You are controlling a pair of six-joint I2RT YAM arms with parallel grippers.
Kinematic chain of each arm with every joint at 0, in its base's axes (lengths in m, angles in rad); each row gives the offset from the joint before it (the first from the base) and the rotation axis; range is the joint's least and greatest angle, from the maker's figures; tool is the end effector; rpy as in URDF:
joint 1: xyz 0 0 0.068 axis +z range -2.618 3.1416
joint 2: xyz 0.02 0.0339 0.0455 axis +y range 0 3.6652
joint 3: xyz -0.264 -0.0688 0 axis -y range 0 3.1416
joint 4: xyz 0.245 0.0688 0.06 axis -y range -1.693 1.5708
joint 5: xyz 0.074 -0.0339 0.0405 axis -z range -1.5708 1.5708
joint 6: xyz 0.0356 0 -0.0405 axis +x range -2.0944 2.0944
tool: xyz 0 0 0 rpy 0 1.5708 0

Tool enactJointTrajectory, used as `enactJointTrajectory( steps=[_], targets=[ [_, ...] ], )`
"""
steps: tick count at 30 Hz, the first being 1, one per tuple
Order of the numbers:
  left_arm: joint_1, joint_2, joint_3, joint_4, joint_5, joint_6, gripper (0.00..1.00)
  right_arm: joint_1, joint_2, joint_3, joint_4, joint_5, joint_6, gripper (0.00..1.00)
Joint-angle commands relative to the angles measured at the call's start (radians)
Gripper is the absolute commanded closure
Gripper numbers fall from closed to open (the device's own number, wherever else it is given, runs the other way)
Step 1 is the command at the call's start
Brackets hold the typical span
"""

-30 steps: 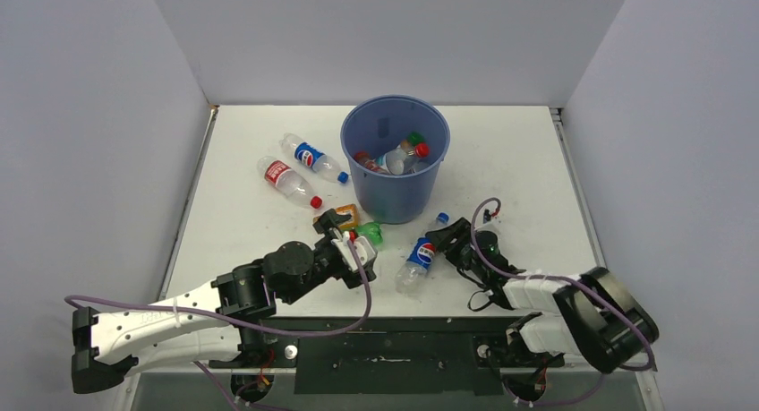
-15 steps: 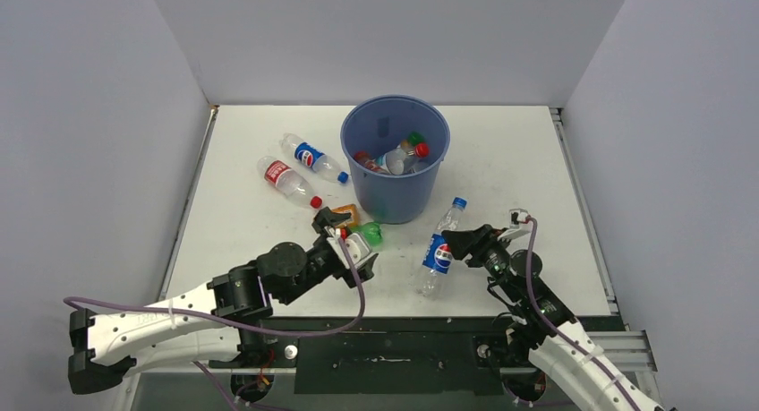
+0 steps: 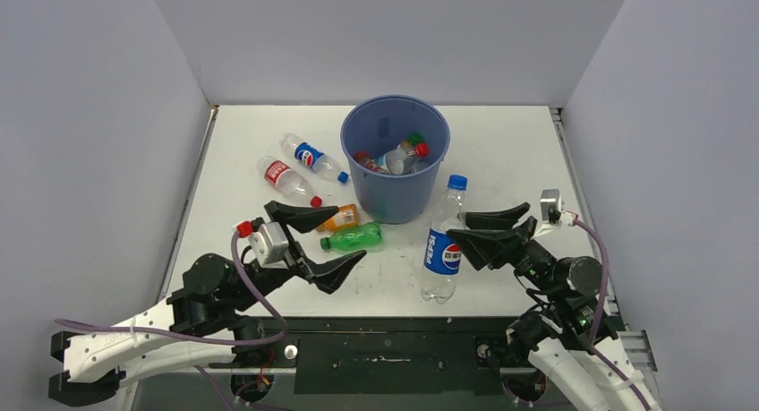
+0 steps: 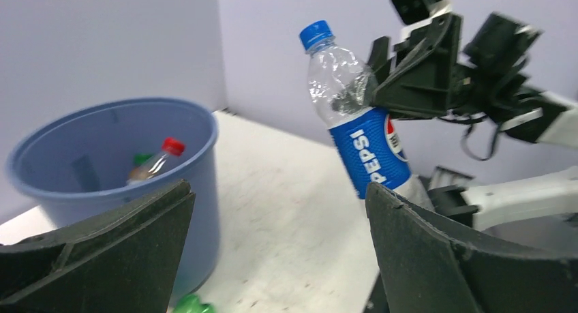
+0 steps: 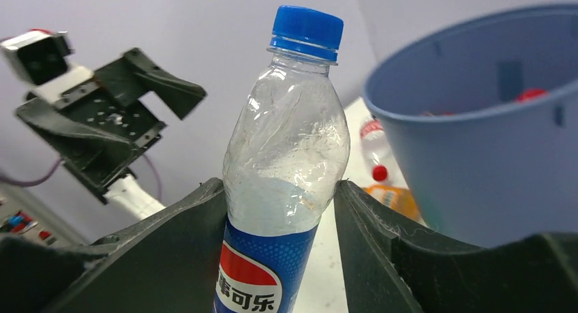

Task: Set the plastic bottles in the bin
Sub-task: Pick up the plastic bottle at the center of the board.

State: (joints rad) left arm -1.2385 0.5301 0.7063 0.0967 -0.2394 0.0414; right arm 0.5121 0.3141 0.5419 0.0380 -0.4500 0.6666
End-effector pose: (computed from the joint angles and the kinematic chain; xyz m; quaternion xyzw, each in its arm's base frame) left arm 0.0496 -0.1178 0.3783 0.2820 0.5381 -0.3861 0.6942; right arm 0.0764 0.0607 0.3367 -0.1311 0.6038 0.5431 0.5686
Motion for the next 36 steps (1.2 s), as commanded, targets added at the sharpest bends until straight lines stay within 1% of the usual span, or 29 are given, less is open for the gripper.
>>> enactJointTrajectory(
  steps=[1,4,7,10,12,13,15,21,23,27,31,36],
  targets=[
    [-0.004,-0.007,0.005,0.118,0.164,-0.198,0.04,0.008,0.048,0.033,0.200,-0.156,0.035,0.95],
    [-0.004,0.006,0.002,0.132,0.236,-0.245,0.04,0.009,0.069,-0.010,0.362,-0.176,0.127,0.95],
    [-0.004,0.055,0.016,0.146,0.332,-0.262,0.04,0.012,0.125,-0.075,0.632,-0.197,0.282,0.95],
    [-0.004,0.134,0.040,0.157,0.393,-0.272,0.04,0.034,0.229,-0.123,0.944,-0.216,0.442,0.95],
    [-0.004,0.171,0.048,0.166,0.416,-0.277,0.04,0.062,0.281,-0.132,1.037,-0.219,0.477,0.95],
    [-0.004,0.185,0.048,0.178,0.424,-0.284,0.04,0.080,0.295,-0.132,1.057,-0.209,0.474,0.95],
    [-0.004,0.209,0.042,0.211,0.434,-0.303,0.04,0.117,0.307,-0.127,1.051,-0.183,0.443,0.95],
    [-0.004,0.240,0.018,0.284,0.409,-0.367,0.04,0.199,0.291,-0.097,0.930,-0.125,0.324,0.95],
    [-0.003,0.246,0.003,0.321,0.408,-0.396,0.04,0.226,0.282,-0.081,0.860,-0.099,0.268,0.95],
    [-0.003,0.271,-0.008,0.386,0.439,-0.461,0.04,0.285,0.233,-0.079,0.724,0.017,0.140,0.95],
    [-0.003,0.308,0.003,0.402,0.478,-0.509,0.04,0.320,0.223,-0.088,0.721,0.068,0.094,0.95],
    [-0.003,0.349,0.022,0.370,0.486,-0.521,0.04,0.346,0.258,-0.097,0.790,0.070,0.107,0.95]
  ],
)
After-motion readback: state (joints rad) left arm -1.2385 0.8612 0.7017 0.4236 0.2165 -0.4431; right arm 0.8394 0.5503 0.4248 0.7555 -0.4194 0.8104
